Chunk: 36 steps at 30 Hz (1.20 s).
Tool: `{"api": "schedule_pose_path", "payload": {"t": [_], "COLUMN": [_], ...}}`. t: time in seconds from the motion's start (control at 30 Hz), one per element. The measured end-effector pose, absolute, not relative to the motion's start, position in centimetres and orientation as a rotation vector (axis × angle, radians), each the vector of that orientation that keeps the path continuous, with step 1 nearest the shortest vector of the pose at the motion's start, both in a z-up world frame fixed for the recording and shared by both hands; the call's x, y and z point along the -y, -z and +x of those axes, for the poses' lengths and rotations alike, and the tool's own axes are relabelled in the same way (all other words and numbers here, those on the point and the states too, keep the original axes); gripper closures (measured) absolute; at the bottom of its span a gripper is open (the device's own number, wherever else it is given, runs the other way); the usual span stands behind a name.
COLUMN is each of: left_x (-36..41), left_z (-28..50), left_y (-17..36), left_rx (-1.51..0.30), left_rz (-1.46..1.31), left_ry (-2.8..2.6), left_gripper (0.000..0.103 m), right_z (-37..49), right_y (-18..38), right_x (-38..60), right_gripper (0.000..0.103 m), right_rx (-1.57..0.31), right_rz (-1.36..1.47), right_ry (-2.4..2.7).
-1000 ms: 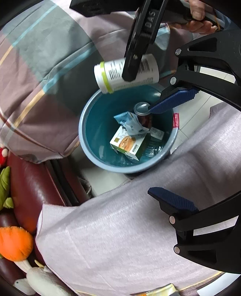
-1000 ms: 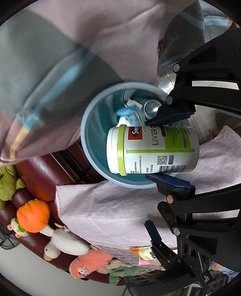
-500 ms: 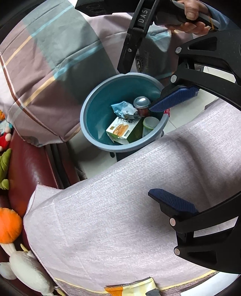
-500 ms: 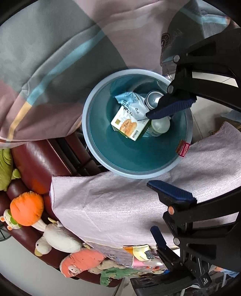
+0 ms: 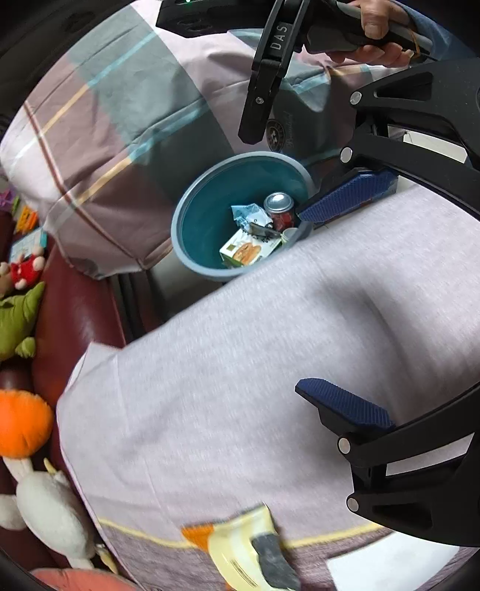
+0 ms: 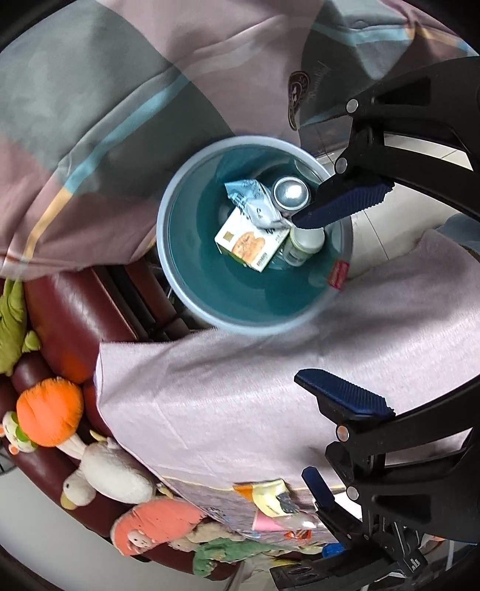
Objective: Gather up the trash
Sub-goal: 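Move both tools back over the table toward the white paper towel, then grasp the white paper towel at its middle with the left tool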
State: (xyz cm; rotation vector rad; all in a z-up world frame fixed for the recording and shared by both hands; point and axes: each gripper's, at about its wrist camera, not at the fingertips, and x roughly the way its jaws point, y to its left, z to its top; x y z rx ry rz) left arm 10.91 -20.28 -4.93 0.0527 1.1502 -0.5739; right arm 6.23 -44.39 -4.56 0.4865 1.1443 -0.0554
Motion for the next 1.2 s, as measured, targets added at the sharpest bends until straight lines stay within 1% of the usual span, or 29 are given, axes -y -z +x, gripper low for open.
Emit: {"api": "schedule_pose_path", "payload": {"t": [0.27,0.97,1.1,1.2], "left_x": [14.6,-6.2,-8.3,-8.1], "left_z": [9.7,6.0,5.9,6.3], "left_y": [3.9,5.1,6.3,7.6], "left_rx": [-1.111,-1.057,-1.059,-1.092], "left_rz": [-0.011,-0.211,-0.224,-0.230], "left_ry": [0.534,0.246,0.181,0.174], "left_gripper": [0.013,0.012,0.012,0.012], "right_z": [5.7,4.6,4.5,4.7], "right_y": [2.9,2.8,2.7,2.9], "right_x": [38.6,20.4,18.4,17.7], "right_gripper": [0.026,0.026,0.026,0.026], "right_rx": [-1.149,-1.264,-1.271,-1.280], "right_rz": [0.408,0.165,0.133,0.132], "right_ry": [0.008,-0.223,-0.244,-0.250]}}
